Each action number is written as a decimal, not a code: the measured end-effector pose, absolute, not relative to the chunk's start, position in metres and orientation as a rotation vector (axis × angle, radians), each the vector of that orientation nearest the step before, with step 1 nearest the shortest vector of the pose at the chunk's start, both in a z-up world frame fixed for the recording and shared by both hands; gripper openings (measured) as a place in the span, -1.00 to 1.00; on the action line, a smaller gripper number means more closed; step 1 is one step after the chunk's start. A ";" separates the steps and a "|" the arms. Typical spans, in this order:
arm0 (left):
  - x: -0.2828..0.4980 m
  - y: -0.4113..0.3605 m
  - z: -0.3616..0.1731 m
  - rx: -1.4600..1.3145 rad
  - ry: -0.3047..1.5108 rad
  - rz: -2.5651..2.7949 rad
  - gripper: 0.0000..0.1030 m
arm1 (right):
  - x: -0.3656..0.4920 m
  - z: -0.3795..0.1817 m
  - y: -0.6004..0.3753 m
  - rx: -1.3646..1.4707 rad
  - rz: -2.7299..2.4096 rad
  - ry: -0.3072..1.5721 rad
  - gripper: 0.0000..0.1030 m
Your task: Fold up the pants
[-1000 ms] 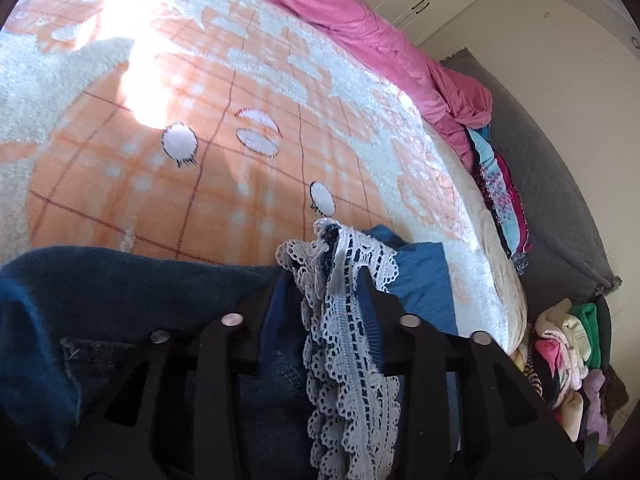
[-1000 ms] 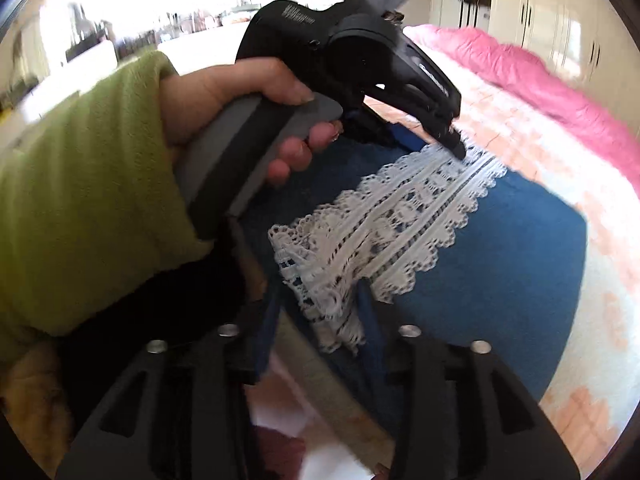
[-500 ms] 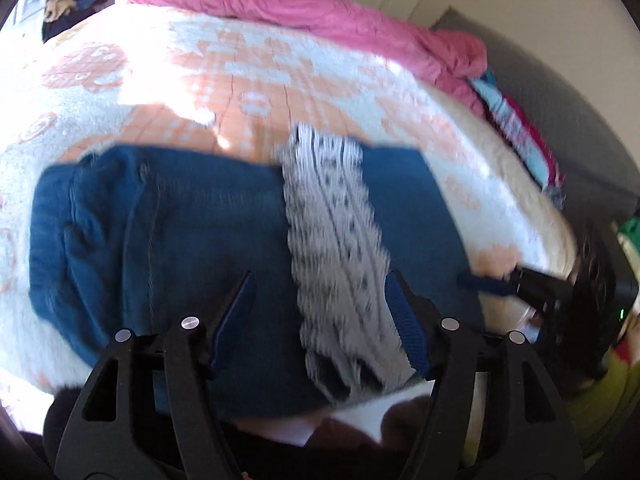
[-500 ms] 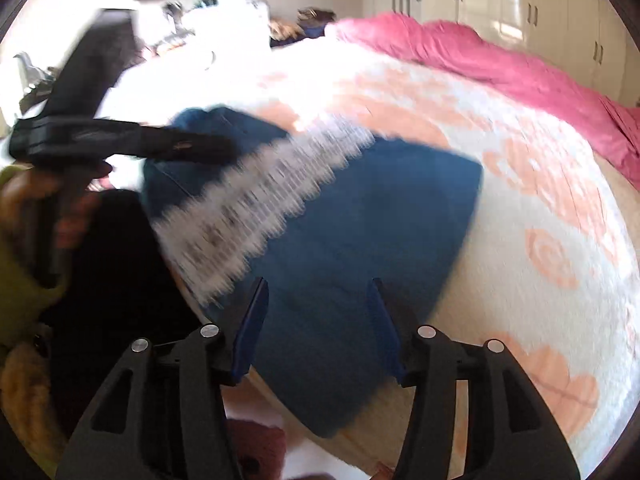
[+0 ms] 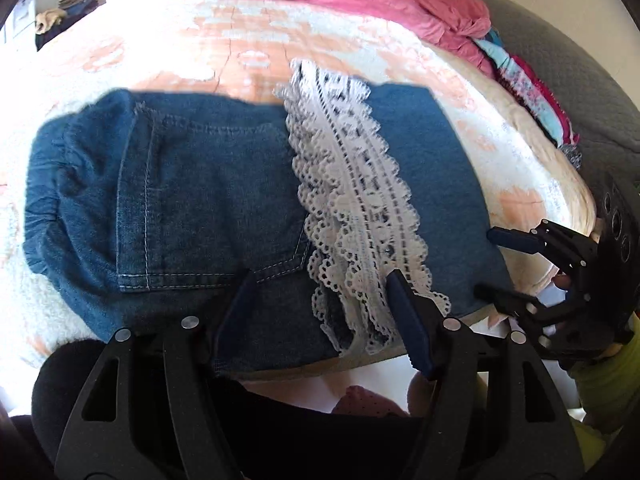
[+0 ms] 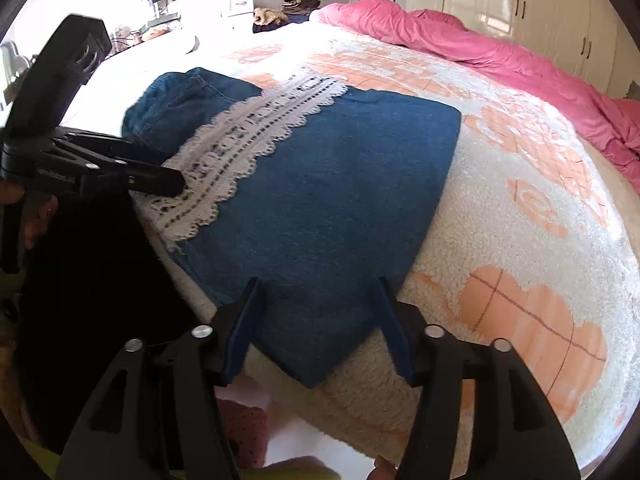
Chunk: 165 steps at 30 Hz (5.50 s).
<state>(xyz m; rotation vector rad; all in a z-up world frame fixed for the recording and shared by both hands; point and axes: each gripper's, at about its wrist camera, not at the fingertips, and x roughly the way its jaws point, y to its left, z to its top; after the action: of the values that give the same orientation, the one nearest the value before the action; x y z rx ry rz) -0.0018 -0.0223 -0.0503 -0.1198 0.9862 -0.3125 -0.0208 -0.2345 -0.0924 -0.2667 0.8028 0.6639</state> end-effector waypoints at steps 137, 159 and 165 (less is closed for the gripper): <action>-0.012 -0.043 0.005 -0.367 0.940 -0.572 0.64 | 0.105 0.011 -0.242 0.038 1.065 0.738 0.23; -0.031 -0.052 -0.004 -0.301 0.929 -0.478 0.75 | 0.070 -0.040 -0.242 -0.050 0.859 0.832 0.41; -0.030 -0.037 0.005 -0.309 0.909 -0.418 0.75 | 0.046 -0.033 -0.252 -0.038 0.814 0.766 0.46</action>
<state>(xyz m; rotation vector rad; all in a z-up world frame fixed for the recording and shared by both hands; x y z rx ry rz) -0.0303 -0.0370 0.0050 -0.3088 0.9092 -0.4177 0.0460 -0.2524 -0.0328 -0.0378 0.7658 0.8138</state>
